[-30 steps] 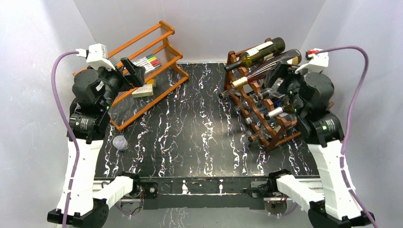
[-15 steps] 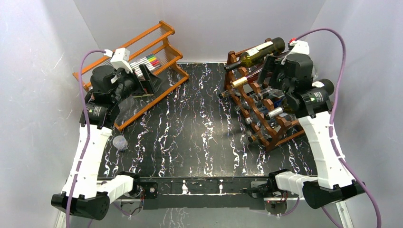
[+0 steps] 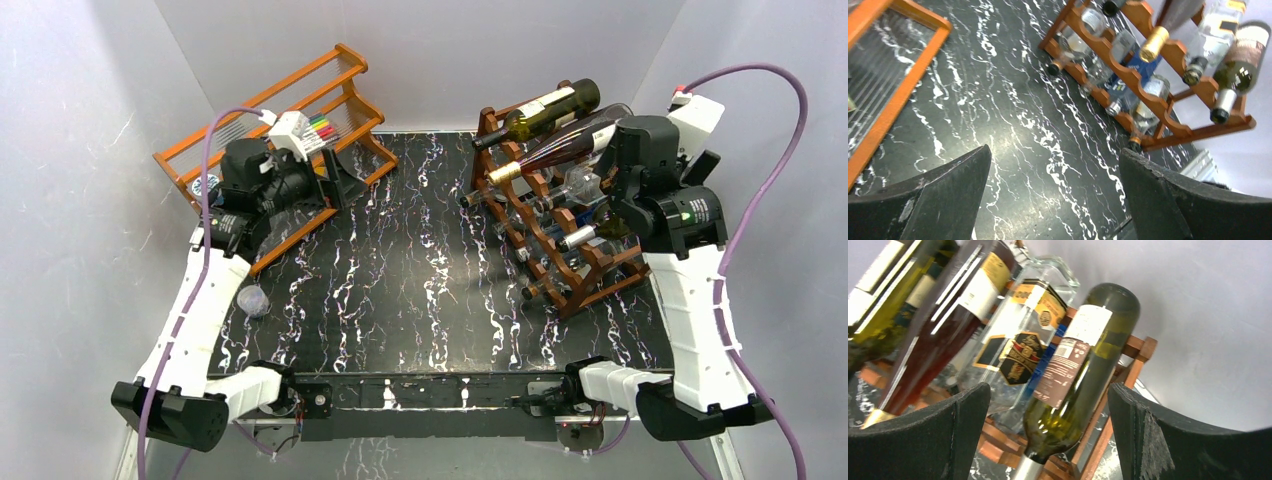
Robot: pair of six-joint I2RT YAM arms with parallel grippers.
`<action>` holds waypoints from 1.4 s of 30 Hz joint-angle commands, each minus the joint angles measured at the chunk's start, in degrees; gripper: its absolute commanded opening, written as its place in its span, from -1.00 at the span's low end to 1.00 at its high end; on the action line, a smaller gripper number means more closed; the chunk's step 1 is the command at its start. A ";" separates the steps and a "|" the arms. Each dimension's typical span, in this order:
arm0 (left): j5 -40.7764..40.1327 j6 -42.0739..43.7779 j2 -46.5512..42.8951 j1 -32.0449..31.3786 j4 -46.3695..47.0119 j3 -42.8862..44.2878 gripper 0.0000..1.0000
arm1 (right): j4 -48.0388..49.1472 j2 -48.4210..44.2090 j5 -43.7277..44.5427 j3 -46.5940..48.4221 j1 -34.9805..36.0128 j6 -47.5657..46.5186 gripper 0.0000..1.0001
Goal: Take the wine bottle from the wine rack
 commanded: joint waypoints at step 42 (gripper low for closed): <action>-15.83 10.06 -2.95 -15.59 -7.71 0.66 0.96 | 8.71 0.42 -12.56 -18.46 -22.35 26.94 0.95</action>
